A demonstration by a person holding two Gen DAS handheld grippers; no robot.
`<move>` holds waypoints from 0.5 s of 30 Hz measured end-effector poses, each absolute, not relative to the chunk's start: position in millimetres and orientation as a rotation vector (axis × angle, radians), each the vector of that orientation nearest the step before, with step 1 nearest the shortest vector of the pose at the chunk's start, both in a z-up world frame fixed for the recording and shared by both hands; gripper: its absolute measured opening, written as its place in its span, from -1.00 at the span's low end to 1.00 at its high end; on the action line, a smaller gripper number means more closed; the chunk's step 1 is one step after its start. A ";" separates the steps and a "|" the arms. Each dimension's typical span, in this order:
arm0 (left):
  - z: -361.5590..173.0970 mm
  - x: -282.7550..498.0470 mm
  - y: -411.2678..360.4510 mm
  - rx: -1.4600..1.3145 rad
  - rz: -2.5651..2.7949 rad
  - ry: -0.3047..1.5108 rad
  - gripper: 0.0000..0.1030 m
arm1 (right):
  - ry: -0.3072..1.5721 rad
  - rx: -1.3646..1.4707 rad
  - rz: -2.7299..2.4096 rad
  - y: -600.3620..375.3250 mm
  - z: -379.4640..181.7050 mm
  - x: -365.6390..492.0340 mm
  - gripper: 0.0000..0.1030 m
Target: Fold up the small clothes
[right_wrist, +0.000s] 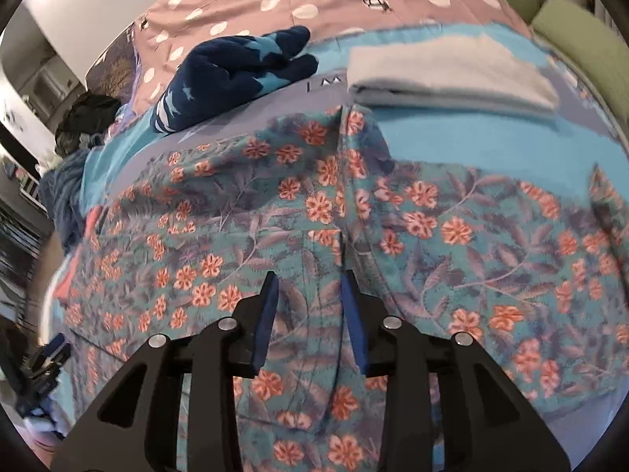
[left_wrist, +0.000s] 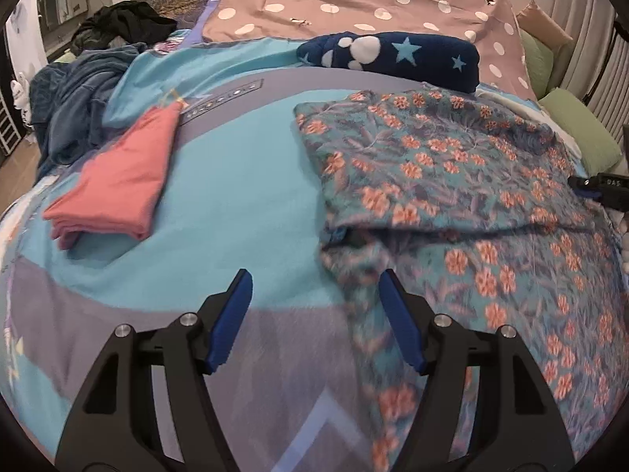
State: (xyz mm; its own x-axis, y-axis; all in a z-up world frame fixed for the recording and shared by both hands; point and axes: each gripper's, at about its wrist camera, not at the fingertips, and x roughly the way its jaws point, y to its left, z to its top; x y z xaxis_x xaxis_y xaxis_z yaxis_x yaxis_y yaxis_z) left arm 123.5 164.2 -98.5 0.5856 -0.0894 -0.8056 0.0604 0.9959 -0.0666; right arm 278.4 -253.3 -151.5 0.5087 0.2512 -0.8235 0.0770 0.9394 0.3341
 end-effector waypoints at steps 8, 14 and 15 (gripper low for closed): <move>-106.9 149.3 175.0 -0.186 -0.098 0.942 -0.85 | 0.979 0.298 0.048 -250.9 -138.0 278.8 -0.94; -114.1 130.9 171.1 -0.160 -0.088 0.913 -0.84 | 1.033 0.153 -0.170 -244.1 -133.2 287.6 -0.57; -114.8 128.6 172.5 -0.178 -0.096 0.903 -0.84 | 1.008 0.138 -0.184 -238.8 -125.6 289.5 -0.54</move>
